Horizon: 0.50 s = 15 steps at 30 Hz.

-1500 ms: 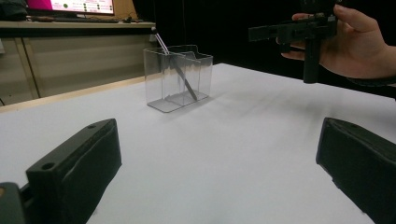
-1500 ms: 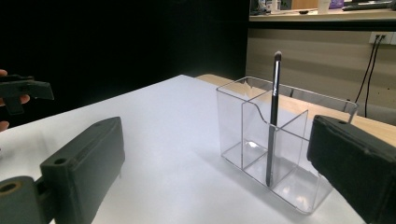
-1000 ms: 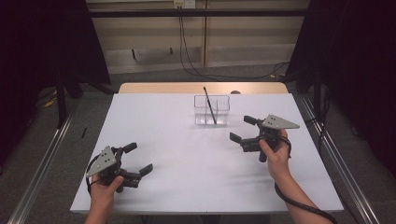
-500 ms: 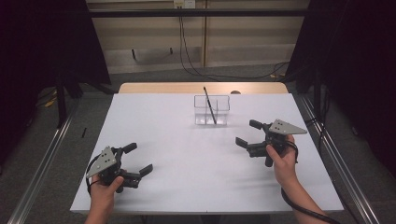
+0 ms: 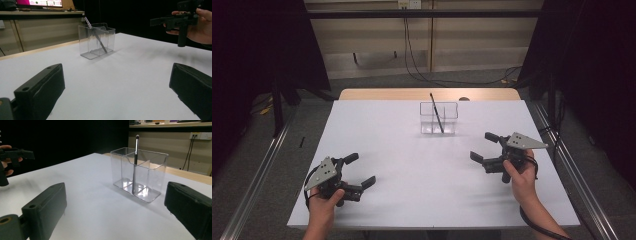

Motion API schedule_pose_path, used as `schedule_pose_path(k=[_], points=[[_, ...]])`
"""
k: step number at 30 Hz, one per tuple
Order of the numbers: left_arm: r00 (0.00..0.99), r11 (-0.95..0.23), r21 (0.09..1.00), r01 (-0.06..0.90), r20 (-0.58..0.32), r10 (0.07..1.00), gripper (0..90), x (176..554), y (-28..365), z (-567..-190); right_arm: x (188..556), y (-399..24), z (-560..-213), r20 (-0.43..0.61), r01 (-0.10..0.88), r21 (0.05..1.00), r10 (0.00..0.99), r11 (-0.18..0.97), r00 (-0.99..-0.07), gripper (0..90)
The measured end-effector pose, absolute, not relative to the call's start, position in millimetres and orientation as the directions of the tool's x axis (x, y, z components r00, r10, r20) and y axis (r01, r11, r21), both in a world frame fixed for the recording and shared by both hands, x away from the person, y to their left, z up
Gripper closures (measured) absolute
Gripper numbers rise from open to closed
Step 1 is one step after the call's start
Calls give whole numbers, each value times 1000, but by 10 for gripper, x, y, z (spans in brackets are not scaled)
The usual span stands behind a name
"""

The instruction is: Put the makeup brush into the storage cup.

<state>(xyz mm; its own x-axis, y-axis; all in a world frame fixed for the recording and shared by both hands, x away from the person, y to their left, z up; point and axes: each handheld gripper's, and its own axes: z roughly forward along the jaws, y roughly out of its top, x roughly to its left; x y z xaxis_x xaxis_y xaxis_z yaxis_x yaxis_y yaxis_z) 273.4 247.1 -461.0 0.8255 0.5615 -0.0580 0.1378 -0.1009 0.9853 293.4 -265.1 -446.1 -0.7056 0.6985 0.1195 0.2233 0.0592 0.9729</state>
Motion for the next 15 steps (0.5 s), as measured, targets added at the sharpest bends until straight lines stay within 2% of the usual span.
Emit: schedule_pose_path(k=[15], points=[[823, -98, 985, 141, -61, 565, 0, 2734, 2466, -4612, 2864, -2771, -4511, 127, 231, 971, 709, 53, -694, 40]])
